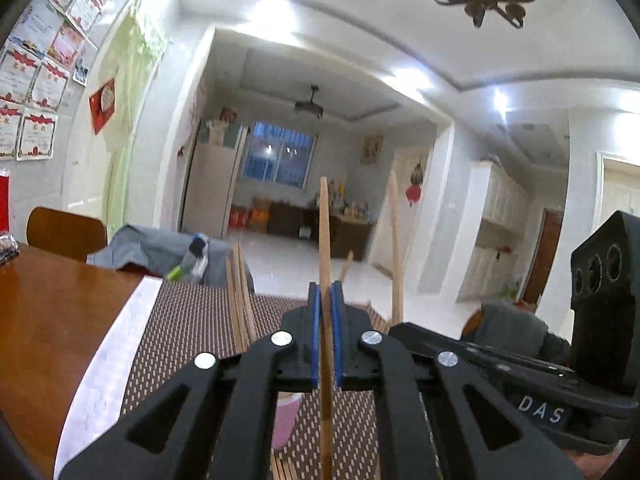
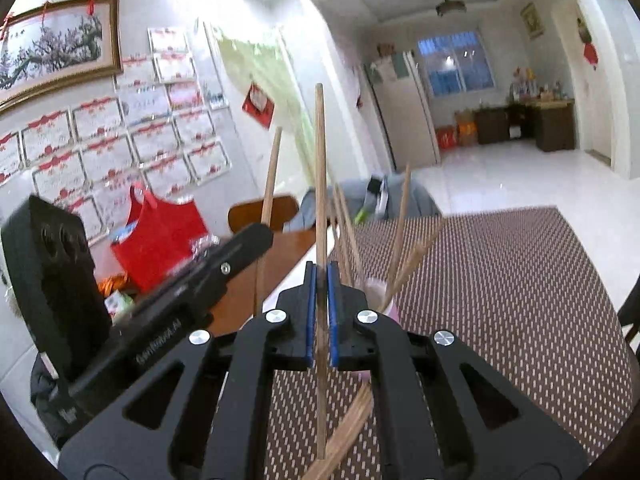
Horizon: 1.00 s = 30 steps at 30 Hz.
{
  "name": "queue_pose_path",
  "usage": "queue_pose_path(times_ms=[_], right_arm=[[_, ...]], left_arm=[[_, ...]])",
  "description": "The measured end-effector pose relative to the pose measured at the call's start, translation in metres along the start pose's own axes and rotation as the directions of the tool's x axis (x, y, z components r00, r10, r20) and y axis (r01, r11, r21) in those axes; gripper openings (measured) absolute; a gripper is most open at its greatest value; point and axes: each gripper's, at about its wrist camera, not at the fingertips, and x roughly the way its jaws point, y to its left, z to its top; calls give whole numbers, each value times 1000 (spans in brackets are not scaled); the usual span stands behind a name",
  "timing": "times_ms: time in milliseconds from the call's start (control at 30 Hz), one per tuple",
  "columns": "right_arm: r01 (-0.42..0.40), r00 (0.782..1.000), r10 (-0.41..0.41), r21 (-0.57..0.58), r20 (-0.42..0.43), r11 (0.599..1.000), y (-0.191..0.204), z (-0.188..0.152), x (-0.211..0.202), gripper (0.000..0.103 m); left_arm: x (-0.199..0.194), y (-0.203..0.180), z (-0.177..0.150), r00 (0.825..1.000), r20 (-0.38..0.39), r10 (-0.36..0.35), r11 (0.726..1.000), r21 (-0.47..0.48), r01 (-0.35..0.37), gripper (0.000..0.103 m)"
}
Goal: Organize utensils
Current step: 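Raise both chopsticks upright and lower them into the pink cup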
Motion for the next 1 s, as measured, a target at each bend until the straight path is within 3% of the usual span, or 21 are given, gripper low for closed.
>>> queue_pose_path(times_ms=[267, 433, 667, 1000], right_arm=[[36, 983, -34, -10, 179, 999, 2, 14, 23, 6], [54, 968, -49, -14, 245, 998, 4, 16, 43, 6], [75, 956, -68, -13, 287, 997, -1, 13, 71, 6], [85, 947, -81, 1, 310, 996, -13, 1, 82, 6]], left_arm=[[25, 20, 10, 993, 120, 18, 998, -54, -11, 6], [42, 33, 14, 983, 181, 45, 996, -80, -31, 6], [63, 44, 13, 965, 241, 105, 993, -72, -90, 6], [92, 62, -5, 963, 226, 150, 987, -88, -133, 6]])
